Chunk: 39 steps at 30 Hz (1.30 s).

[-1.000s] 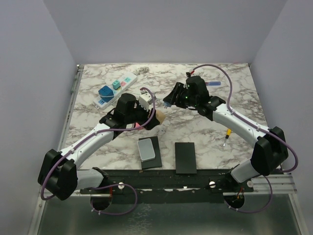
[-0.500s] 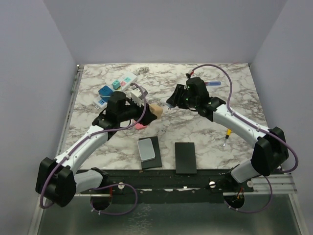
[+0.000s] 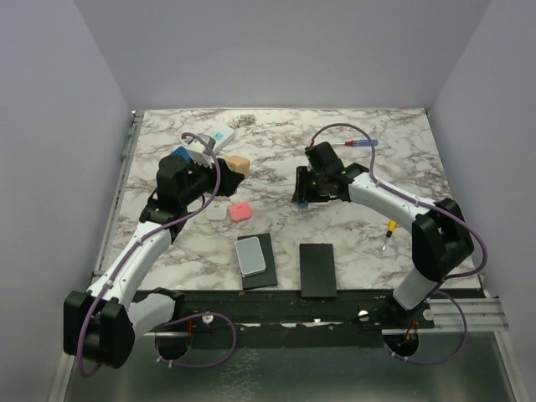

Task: Pull the plug off the socket
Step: Place the plug at the center of the board.

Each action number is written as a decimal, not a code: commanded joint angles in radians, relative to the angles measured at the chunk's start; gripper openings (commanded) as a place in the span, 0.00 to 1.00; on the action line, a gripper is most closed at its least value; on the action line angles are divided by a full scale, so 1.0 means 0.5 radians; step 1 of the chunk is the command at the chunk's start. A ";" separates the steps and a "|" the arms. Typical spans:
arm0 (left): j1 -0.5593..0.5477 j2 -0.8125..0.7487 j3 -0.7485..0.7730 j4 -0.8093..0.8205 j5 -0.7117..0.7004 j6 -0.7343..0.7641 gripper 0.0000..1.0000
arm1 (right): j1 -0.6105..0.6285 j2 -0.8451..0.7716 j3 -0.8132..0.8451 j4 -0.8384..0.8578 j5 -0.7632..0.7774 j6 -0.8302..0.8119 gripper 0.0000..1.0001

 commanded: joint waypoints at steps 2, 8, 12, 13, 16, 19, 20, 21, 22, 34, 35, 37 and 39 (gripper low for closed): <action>0.006 -0.115 -0.008 0.000 -0.238 0.031 0.00 | -0.013 0.155 0.169 -0.349 0.125 -0.143 0.01; 0.006 -0.095 -0.014 -0.004 -0.244 0.015 0.00 | -0.013 0.283 0.253 -0.506 0.330 -0.179 0.07; 0.006 -0.085 -0.014 -0.004 -0.236 0.009 0.00 | -0.012 0.368 0.286 -0.536 0.429 -0.159 0.07; 0.006 -0.082 -0.014 -0.004 -0.234 0.007 0.00 | -0.012 0.377 0.274 -0.513 0.432 -0.153 0.07; 0.006 -0.077 -0.017 -0.003 -0.228 -0.001 0.00 | -0.013 0.399 0.259 -0.452 0.394 -0.139 0.11; 0.006 -0.067 -0.014 -0.005 -0.219 -0.006 0.00 | -0.013 0.431 0.267 -0.420 0.369 -0.124 0.19; 0.006 -0.066 -0.013 -0.005 -0.218 -0.005 0.00 | -0.012 0.440 0.273 -0.417 0.373 -0.119 0.22; 0.005 -0.065 -0.013 -0.003 -0.215 -0.005 0.00 | -0.012 0.450 0.276 -0.414 0.377 -0.117 0.26; 0.004 -0.064 -0.014 -0.004 -0.213 -0.005 0.00 | -0.012 0.459 0.280 -0.409 0.384 -0.116 0.30; 0.006 -0.062 -0.007 0.001 -0.201 -0.016 0.00 | -0.012 0.436 0.193 -0.325 0.445 -0.094 0.65; 0.005 -0.060 -0.008 -0.001 -0.199 -0.020 0.00 | -0.012 0.418 0.182 -0.313 0.442 -0.092 0.68; 0.006 -0.060 -0.008 0.009 -0.192 -0.027 0.00 | -0.012 0.388 0.165 -0.291 0.422 -0.092 0.71; 0.004 -0.066 -0.008 0.019 -0.184 -0.032 0.00 | -0.012 0.351 0.144 -0.261 0.397 -0.087 0.71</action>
